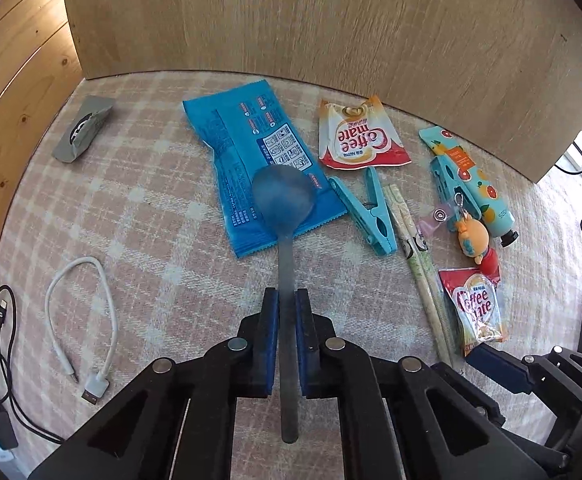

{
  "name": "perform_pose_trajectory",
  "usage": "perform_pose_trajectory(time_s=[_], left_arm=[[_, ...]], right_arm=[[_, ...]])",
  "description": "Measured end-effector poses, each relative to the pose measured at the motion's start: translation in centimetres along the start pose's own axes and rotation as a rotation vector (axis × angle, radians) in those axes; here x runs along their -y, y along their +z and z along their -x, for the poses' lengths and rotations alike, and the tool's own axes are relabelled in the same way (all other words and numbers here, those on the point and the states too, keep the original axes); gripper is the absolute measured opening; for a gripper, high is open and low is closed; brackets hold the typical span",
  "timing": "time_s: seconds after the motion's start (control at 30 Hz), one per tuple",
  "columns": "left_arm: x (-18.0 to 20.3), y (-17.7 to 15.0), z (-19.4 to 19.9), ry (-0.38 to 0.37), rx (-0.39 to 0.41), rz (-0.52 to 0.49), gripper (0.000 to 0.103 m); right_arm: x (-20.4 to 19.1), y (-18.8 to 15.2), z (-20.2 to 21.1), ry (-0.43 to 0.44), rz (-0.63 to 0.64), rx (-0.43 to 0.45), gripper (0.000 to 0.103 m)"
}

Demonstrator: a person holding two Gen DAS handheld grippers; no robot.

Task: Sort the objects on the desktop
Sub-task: 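Carry the spoon and chopsticks to the black tray and release both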

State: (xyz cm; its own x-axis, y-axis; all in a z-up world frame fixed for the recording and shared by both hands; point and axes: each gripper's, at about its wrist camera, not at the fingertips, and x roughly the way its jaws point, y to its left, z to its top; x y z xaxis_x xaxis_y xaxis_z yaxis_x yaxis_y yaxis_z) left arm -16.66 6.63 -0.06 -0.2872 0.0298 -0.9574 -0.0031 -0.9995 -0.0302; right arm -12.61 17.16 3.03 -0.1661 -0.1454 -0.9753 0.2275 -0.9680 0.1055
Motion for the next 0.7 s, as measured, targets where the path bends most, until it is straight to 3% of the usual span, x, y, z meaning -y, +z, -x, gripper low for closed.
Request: perform_pose_trajectory(time_s=[0.07, 0.13, 0.47, 0.7], left_arm=[[-0.1, -0.5, 0.1, 0.000, 0.007, -0.001, 0.007], [-0.4, -0.9, 0.2, -0.014, 0.008, 0.008, 0.007], [-3.4, -6.0, 1.8, -0.125, -0.013, 0.074, 0.007], [-4.7, -11.5, 3.5, -0.156, -0.019, 0.113, 0.007]], right_arm=[[-1.3, 0.0, -0.2, -0.084, 0.061, 0.009, 0.022], [-1.8, -0.1, -0.3, -0.109, 0.083, 0.008, 0.013], [2.2, -2.8, 0.6, 0.040, -0.040, -0.035, 0.012], [4.7, -7.2, 2.1, 0.116, -0.138, -0.018, 0.012]])
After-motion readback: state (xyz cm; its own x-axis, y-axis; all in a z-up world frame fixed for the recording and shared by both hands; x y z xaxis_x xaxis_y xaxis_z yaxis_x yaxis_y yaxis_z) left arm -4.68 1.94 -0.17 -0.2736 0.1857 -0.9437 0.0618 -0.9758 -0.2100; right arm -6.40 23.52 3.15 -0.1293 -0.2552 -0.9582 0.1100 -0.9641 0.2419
